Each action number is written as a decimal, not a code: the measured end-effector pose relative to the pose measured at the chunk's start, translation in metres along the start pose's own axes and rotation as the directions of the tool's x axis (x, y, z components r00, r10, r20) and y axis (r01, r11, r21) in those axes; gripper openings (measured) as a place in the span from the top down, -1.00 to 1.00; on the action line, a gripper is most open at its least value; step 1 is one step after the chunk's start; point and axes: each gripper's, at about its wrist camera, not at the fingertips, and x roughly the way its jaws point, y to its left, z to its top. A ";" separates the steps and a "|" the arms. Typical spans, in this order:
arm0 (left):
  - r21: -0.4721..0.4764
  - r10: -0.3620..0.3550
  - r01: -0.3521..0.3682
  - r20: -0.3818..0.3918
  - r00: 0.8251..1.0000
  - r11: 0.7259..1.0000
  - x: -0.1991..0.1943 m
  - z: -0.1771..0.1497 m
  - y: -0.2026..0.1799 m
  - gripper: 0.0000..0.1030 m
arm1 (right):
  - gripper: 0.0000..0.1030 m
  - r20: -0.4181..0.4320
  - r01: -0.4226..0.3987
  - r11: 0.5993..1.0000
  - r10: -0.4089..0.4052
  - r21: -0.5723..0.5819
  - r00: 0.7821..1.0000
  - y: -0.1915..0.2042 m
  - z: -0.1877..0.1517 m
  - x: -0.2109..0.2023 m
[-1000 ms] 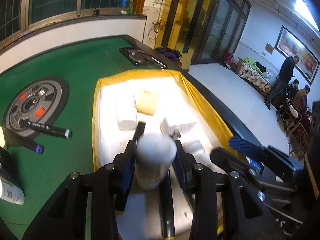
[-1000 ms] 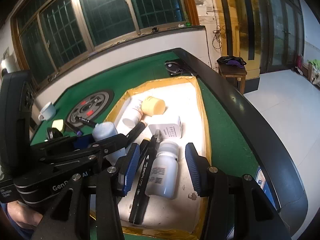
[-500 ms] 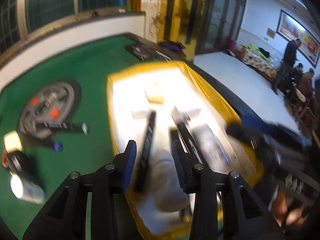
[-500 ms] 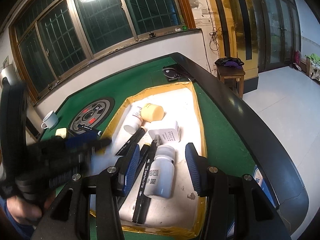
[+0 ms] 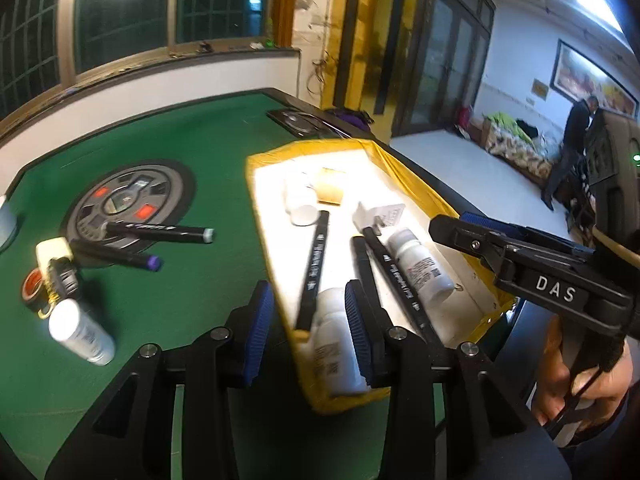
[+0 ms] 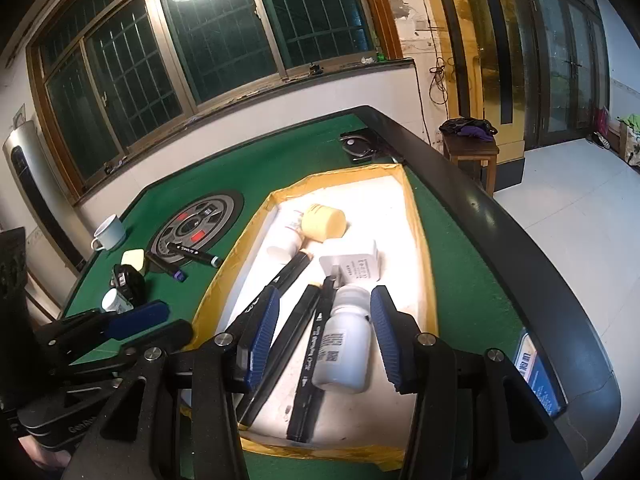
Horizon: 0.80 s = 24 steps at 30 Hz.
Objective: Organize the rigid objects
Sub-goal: 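Grasp a white cylindrical bottle with the left tool while the right tool grasps a black marker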
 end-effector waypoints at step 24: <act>-0.262 0.299 -0.292 -0.013 0.954 0.920 -0.012 -0.044 0.133 -0.27 | -0.05 -0.084 -0.116 0.982 0.105 -0.149 0.991 0.087 -0.024 0.027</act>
